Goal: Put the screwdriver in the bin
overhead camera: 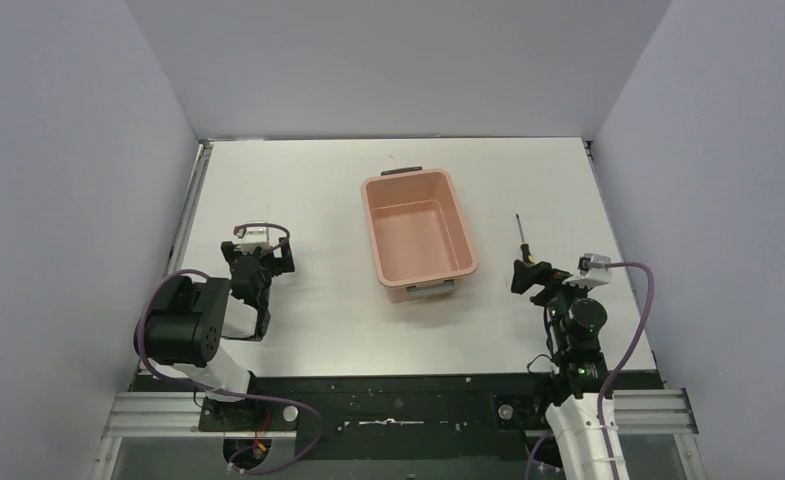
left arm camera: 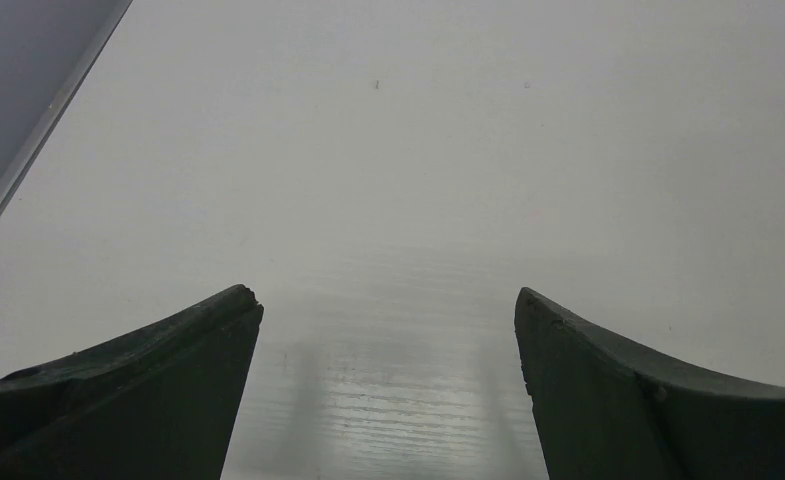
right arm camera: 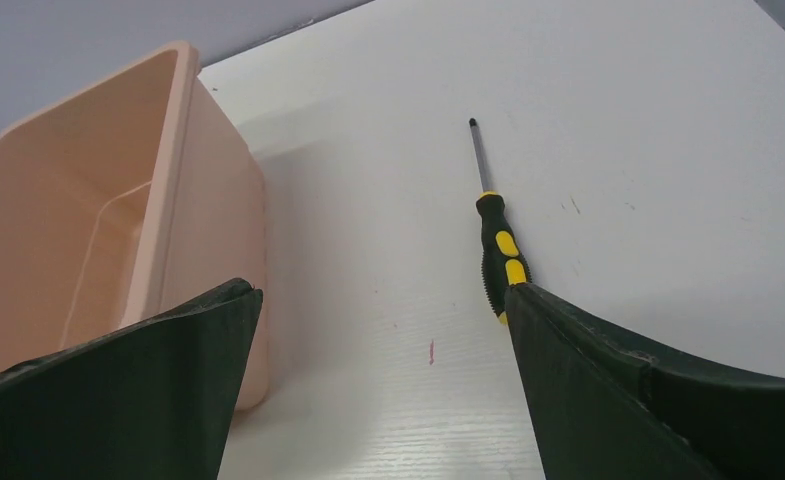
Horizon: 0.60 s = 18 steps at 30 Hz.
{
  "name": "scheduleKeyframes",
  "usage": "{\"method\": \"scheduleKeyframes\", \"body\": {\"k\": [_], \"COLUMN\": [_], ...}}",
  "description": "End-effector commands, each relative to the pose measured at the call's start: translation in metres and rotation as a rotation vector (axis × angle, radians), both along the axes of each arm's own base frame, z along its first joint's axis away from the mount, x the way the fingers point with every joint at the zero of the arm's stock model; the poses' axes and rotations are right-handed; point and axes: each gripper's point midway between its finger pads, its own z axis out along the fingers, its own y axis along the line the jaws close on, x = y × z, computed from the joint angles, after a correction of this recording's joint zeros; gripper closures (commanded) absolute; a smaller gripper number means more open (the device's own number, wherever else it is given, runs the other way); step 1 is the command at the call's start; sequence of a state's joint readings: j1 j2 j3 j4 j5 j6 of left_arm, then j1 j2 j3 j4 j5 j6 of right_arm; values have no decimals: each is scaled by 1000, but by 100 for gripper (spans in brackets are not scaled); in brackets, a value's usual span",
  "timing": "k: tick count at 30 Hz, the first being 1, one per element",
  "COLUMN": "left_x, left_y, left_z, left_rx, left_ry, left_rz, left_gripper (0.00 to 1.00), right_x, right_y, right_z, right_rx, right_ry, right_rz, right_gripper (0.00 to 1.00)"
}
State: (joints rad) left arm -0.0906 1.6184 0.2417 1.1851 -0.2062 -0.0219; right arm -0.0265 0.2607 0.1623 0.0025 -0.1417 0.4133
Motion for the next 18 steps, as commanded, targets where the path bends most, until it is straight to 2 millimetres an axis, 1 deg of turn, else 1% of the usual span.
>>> {"method": "scheduleKeyframes", "body": {"k": [1,3,5,6,8,11,12,14,16,18], "left_x": [6,6,6,6,6,6,6,6,6,6], "left_y": [-1,-1,-1,-1,-1,-1,-1,-1,-1,-1], "left_z": [13,13,13,13,13,13,13,13,13,13], "left_rx": [-8,-8,-9,-8,-7,-7,-7,-7,-8,-9], "left_ry": [-47,-47,-48,-48,-48,-47,-47,-47,-47,-46], "left_rz": [-7,-7,-8,-7,-8,-7,-7,-7,-7,-8], "left_gripper": [3,3,3,3,3,3,3,3,3,3], "right_x": [8,12,18,23,37,66,79,100,112,121], "right_y": [-7,-15,-27,-34,-45,-55,-56,-54,-55,-55], "right_z": [38,51,63,72,84,88,74,73,52,25], "right_rx": [-39,-54,-77,-115,-161,-234,-255,-280,-295,-305], "right_ry": [-51,-28,33,67,168,383,490,594,706,796], "right_rz": [-24,-66,-128,-150,-190,-195,-176,-134,-103,-76], "right_gripper": [0,0,0,0,0,0,0,0,0,0]}}
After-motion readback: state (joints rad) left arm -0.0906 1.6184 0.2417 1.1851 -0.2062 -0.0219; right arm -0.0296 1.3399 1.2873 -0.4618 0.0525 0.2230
